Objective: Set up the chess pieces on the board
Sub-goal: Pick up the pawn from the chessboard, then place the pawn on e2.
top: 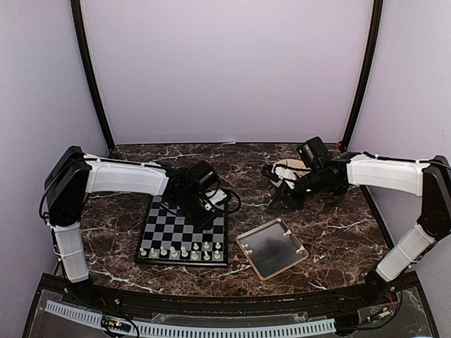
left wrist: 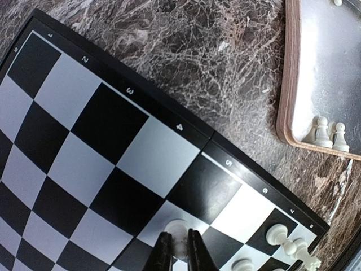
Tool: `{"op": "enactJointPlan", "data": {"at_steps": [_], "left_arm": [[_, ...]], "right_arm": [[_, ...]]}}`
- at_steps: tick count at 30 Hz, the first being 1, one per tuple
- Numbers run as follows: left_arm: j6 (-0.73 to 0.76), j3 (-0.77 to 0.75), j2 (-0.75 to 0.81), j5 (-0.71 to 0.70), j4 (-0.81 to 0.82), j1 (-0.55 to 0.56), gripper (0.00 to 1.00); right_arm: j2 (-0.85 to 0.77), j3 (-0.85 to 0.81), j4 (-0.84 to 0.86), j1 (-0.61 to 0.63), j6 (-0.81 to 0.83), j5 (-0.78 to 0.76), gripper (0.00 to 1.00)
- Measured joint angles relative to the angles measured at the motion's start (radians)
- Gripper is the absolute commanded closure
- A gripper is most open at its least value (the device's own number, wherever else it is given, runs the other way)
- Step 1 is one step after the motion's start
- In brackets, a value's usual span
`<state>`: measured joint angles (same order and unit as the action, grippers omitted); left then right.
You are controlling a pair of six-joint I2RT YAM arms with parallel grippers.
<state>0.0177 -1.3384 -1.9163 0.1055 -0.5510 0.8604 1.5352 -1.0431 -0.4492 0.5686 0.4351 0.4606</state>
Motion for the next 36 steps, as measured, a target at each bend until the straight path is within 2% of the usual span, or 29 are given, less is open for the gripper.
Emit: {"op": "enactJointPlan", "data": {"at_steps": [13, 36], "left_arm": [[-0.002, 0.143, 0.194, -0.029, -0.081, 0.0, 0.91], [0.007, 0.203, 0.196, 0.028, -0.156, 0.0, 0.9]], "right_arm": [[0.002, 0.0, -0.001, 0.0, 0.0, 0.023, 0.57], [0.017, -0.012, -0.022, 0.0, 0.0, 0.042, 0.57]]}}
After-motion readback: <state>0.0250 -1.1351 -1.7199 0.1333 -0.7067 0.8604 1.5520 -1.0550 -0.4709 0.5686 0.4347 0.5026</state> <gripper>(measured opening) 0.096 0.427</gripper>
